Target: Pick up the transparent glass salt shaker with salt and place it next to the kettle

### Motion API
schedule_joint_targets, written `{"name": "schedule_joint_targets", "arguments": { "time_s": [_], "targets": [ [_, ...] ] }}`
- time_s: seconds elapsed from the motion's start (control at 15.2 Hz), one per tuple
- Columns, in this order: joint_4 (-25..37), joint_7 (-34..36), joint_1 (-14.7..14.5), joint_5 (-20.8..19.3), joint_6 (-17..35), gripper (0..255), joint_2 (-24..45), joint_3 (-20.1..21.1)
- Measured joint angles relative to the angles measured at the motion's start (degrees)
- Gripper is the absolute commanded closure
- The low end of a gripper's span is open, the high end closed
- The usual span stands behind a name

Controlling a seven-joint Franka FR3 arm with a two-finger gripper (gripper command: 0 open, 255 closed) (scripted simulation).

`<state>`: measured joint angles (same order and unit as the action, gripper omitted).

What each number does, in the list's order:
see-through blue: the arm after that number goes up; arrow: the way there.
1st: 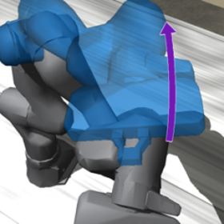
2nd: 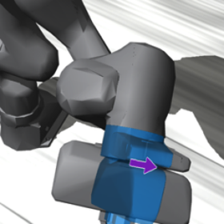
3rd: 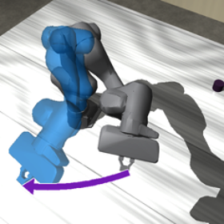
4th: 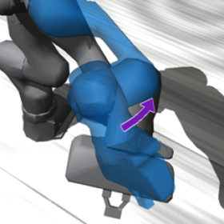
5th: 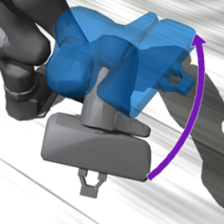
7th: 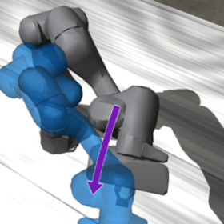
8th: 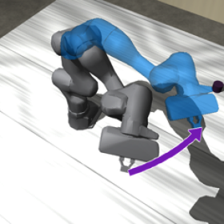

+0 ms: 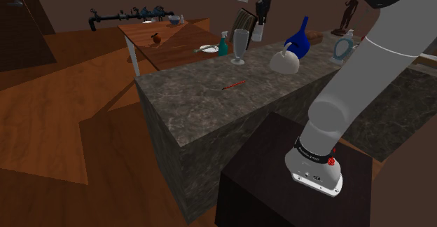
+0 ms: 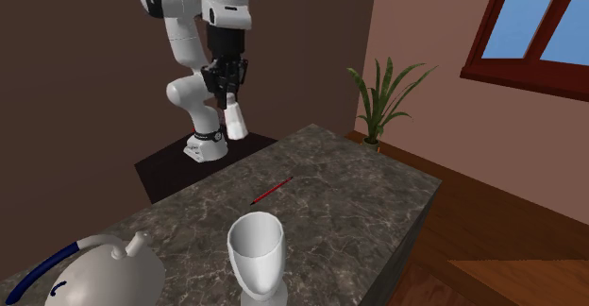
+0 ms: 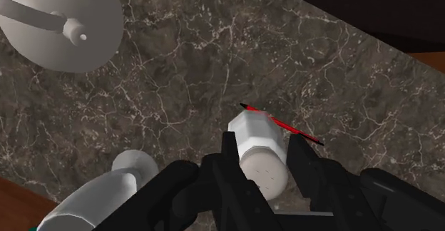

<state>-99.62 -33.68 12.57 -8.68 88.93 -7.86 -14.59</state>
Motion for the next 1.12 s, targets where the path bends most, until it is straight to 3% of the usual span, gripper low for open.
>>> {"name": "schedule_joint_targets", "arguments": {
  "time_s": [0.59,1.12],
  "targets": [
    [0.6,-12.1,5.2,-1.2,1.5,255,0.4,-7.0],
    [5.2,-23.9,10.2,0.1,3.1,255,5.2,-13.7]
  ]
}}
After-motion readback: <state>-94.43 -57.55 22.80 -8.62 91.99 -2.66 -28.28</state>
